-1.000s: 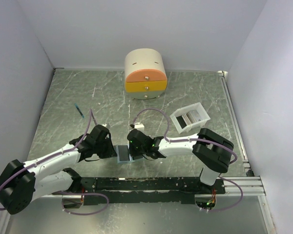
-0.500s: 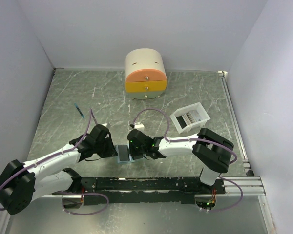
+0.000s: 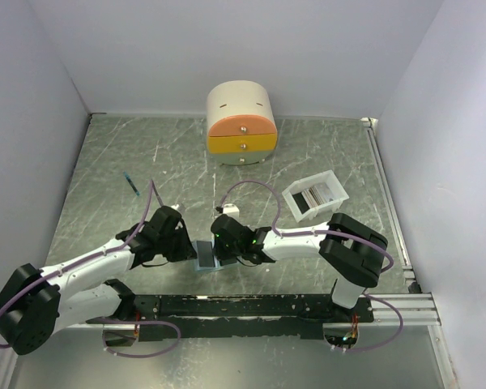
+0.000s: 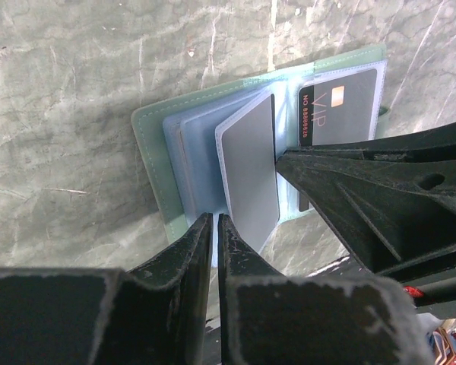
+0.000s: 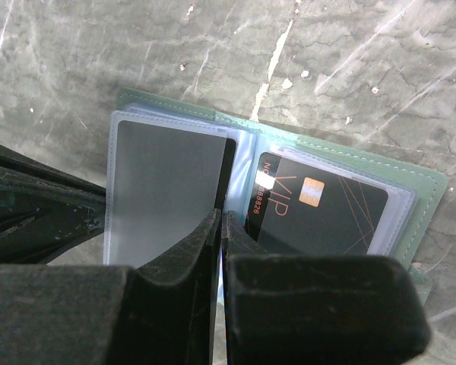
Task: Put the credit cards into the card holder
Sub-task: Insert the credit card into the card holder.
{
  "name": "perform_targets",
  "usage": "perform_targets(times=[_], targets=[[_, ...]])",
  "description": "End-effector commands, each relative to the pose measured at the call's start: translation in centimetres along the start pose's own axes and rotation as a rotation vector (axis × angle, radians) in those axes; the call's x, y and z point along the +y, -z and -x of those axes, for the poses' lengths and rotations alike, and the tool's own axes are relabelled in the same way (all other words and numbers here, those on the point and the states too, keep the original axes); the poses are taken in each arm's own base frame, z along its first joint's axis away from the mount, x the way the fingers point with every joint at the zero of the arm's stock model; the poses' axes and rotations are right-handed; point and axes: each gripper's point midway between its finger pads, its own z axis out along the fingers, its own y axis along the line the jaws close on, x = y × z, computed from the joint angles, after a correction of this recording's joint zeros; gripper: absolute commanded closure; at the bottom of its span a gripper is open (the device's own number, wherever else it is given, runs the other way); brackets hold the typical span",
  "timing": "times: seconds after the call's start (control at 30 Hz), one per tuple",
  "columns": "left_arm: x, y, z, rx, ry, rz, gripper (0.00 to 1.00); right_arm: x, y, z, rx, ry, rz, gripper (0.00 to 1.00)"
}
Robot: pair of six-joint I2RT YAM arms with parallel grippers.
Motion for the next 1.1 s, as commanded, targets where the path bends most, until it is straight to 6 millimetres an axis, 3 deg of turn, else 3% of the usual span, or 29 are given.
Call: perform_targets(times=[0.0,1.07], targets=[[-1.20,0.22,0.57,-0.014,-0.008,-0.056,0.82,0.01,-0.33,-0.52,0.011,0.009,-0.012,0.95],[-2.14,0.45,0.92,-0.023,-0.019,-0.098,0.82,0.79,0.06,0.11,-0.006,0.012,0.015,0.95]])
